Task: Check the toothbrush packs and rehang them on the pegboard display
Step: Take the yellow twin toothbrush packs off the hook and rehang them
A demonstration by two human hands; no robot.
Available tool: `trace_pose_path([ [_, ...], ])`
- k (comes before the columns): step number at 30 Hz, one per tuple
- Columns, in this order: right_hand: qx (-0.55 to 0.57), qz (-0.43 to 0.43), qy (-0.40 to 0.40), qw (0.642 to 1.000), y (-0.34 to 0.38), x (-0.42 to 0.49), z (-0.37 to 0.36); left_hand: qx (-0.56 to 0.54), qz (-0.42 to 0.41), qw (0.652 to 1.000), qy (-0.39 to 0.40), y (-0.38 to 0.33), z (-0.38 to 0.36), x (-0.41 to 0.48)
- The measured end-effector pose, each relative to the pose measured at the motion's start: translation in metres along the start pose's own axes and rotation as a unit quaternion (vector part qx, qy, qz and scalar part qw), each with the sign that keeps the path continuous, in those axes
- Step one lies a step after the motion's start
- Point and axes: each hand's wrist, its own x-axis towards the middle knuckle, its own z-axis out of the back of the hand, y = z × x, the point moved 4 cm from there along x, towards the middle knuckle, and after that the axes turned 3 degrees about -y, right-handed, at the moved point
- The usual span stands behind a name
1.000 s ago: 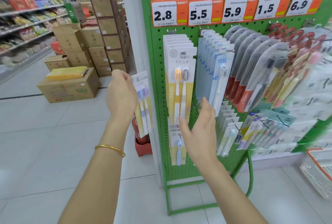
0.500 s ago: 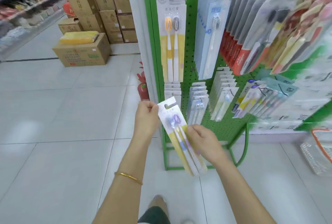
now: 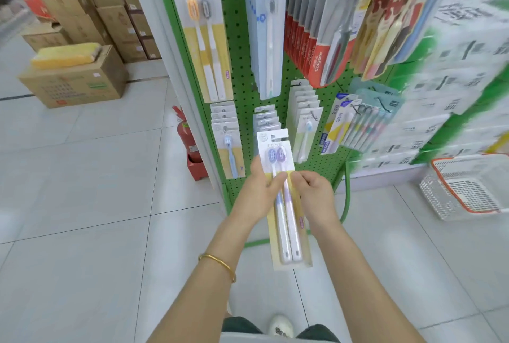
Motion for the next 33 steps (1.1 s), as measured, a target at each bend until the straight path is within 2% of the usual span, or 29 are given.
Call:
trace_pose_path([
  [12,0.036,-0.03,-0.063,0.997,0.001,0.014,0.004,-0.065,0.002,0.987,0.15,0.009,-0.003,-0.017],
  [15,0.042,-0.031,-0.098,0.994,0.001,0.015,0.011,-0.056,0.003,0.985,0.166,0.01,-0.009,-0.023],
  [20,0.043,-0.022,-0.165,0.985,-0.004,0.021,0.026,0.025,0.007,0.988,0.155,0.012,-0.017,-0.03],
  [23,0.041,-0.016,-0.184,0.982,-0.006,0.024,0.034,0.065,-0.03,0.986,0.149,0.007,-0.023,-0.031],
  [29,0.032,0.003,-0.184,0.982,-0.002,0.022,0.041,0.221,-0.082,0.959,0.156,-0.003,-0.038,-0.029],
  [33,0.098,-0.005,-0.15,0.984,-0.001,0.022,0.043,0.223,-0.065,0.958,0.169,-0.007,-0.041,-0.026],
])
